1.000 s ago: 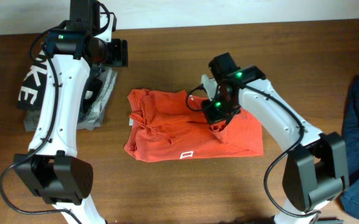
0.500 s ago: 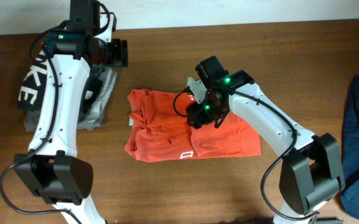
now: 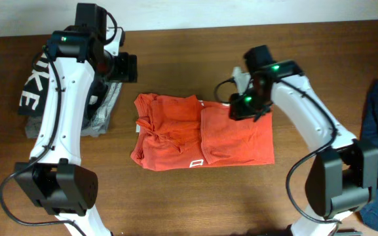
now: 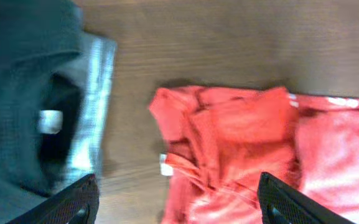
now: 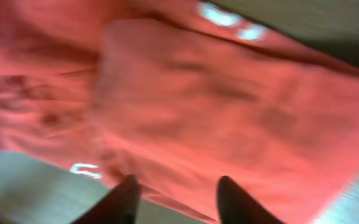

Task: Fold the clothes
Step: 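Fold the right end of the strip leftward with the right gripper, then grasp the strip's left end with the left gripper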

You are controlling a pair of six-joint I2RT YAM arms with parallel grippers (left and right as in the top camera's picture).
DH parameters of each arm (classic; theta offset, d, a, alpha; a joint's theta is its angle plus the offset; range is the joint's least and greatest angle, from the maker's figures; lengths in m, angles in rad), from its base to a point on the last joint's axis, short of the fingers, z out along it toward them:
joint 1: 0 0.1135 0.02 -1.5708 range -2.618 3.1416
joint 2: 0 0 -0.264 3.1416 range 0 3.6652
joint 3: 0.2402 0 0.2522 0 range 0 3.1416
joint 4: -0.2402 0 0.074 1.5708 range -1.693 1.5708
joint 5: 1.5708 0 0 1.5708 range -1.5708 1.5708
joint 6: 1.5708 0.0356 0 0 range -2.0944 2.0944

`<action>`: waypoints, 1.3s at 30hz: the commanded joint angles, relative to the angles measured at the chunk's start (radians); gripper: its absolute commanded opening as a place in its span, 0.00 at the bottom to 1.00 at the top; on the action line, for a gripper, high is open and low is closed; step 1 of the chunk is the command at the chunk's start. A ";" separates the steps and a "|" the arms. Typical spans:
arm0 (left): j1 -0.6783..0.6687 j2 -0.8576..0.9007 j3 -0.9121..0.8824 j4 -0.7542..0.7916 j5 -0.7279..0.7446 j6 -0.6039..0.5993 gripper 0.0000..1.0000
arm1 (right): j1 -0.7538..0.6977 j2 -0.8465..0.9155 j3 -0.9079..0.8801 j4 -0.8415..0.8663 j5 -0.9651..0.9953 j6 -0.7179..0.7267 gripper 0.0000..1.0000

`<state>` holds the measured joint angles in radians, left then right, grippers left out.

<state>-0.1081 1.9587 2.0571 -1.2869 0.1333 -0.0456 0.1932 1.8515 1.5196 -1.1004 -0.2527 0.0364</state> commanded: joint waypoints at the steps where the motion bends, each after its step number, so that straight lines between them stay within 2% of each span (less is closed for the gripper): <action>1: -0.001 0.044 -0.055 -0.008 0.151 0.015 0.82 | -0.086 -0.011 0.018 -0.022 0.034 0.028 0.51; 6: 0.000 0.127 -0.175 -0.001 0.159 0.015 0.82 | -0.219 -0.011 0.018 -0.067 -0.017 0.003 0.54; 12: 0.000 0.218 -0.280 0.007 0.189 0.016 0.82 | -0.295 -0.011 0.018 -0.140 -0.016 -0.066 0.54; 19: 0.000 0.248 -0.404 0.127 0.289 0.024 0.83 | -0.305 -0.011 0.018 -0.138 -0.016 -0.066 0.54; 22: 0.000 0.248 -0.460 0.190 0.352 0.066 0.87 | -0.305 -0.011 0.018 -0.138 -0.016 -0.066 0.54; 29: 0.000 0.248 -0.615 0.308 0.361 0.065 0.86 | -0.305 -0.011 0.018 -0.137 -0.015 -0.066 0.54; 31: -0.001 0.248 -0.647 0.345 0.361 0.065 0.74 | -0.305 -0.011 0.018 -0.137 -0.013 -0.066 0.54; 34: -0.001 0.248 -0.656 0.360 0.361 0.065 0.50 | -0.305 -0.011 0.018 -0.136 -0.004 -0.066 0.54; 39: -0.001 0.248 -0.655 0.354 0.361 0.065 0.17 | -0.305 -0.011 0.018 -0.136 -0.004 -0.066 0.54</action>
<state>-0.0982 2.1399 1.4403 -0.9226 0.5278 0.0120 -0.1081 1.8515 1.5208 -1.2339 -0.2546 -0.0269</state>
